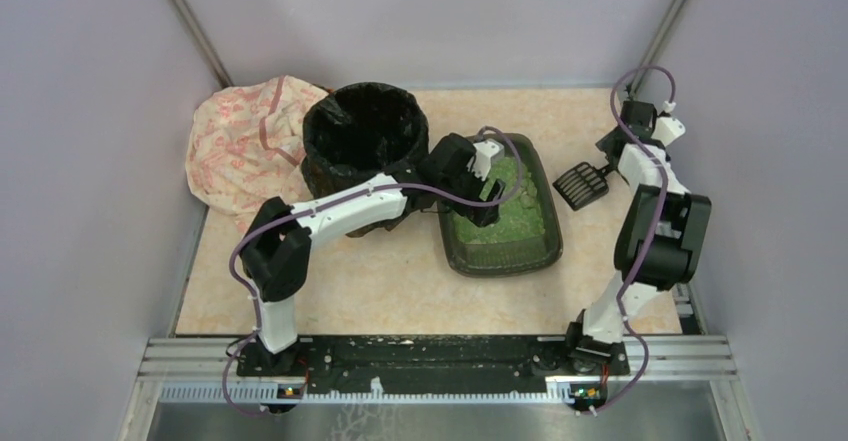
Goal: Clean the litter box
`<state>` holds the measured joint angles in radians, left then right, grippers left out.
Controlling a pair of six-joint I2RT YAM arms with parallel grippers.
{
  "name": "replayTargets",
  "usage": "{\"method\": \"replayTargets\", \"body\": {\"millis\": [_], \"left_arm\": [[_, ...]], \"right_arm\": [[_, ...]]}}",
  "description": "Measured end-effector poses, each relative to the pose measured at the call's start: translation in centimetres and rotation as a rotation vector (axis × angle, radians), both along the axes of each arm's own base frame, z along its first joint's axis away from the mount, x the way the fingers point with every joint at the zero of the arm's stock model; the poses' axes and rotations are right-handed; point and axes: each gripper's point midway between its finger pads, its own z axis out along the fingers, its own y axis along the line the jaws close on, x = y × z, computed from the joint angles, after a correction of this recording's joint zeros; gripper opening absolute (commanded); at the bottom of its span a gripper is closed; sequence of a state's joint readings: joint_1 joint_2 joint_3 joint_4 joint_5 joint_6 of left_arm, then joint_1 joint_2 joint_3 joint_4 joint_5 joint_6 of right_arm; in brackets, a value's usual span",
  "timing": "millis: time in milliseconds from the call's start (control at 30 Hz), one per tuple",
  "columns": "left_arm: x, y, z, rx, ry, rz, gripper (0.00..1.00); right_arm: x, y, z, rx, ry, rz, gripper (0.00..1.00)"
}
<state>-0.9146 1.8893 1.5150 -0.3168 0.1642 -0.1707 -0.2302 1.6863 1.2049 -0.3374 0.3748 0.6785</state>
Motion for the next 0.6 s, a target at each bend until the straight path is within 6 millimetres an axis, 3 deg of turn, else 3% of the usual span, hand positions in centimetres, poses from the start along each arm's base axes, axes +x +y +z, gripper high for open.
{"method": "replayTargets", "body": {"millis": [200, 367, 500, 600], "left_arm": [[-0.2, 0.0, -0.6, -0.005, 0.010, 0.004, 0.90], [-0.1, 0.1, -0.7, -0.001, 0.008, 0.010, 0.91], [0.1, 0.1, -1.4, 0.014, 0.011, 0.017, 0.91], [0.1, 0.2, -2.2, 0.028, 0.020, 0.019, 0.91]], "right_arm": [[3.6, -2.2, -4.3, 0.023, 0.086, 0.029, 0.77], [5.0, -1.8, -7.6, 0.064, 0.139, 0.082, 0.75], [5.4, -1.5, -7.9, 0.079, 0.130, 0.101, 0.68], [5.5, -1.4, -7.9, 0.090, 0.121, 0.106, 0.54]]}}
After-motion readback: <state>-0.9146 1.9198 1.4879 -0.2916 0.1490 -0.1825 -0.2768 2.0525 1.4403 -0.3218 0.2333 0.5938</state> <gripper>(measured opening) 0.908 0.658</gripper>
